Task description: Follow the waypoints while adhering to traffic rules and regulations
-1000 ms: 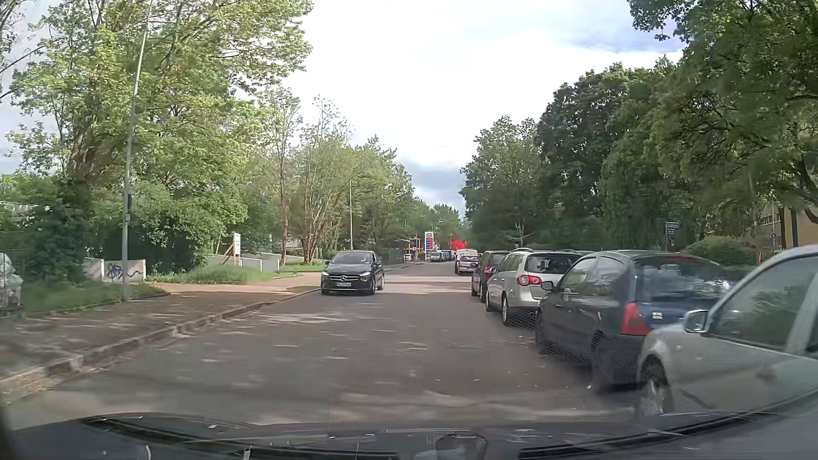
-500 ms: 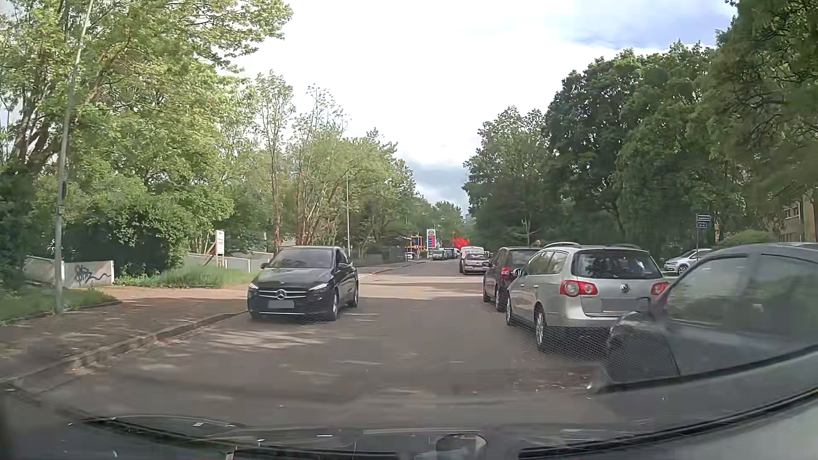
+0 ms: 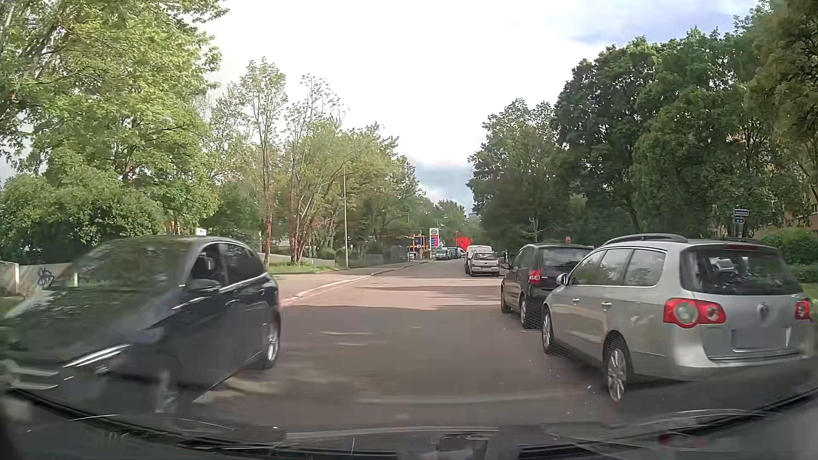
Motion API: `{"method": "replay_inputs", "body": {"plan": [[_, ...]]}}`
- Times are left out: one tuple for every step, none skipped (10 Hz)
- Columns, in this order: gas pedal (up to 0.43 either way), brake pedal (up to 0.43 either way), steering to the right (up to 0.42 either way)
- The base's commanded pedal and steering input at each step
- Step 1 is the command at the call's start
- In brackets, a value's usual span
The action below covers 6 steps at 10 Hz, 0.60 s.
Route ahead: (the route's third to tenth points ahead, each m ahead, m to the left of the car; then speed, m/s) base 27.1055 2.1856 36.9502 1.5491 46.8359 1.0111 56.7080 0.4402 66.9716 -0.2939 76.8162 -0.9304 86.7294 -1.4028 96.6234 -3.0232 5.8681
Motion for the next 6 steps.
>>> {"method": "replay_inputs", "body": {"plan": [[0.028, 0.0, -0.007], [0.028, 0.0, -0.007], [0.028, 0.0, -0.006], [0.028, 0.0, -0.006], [0.02, 0.0, -0.005], [0.02, 0.0, -0.004]]}}
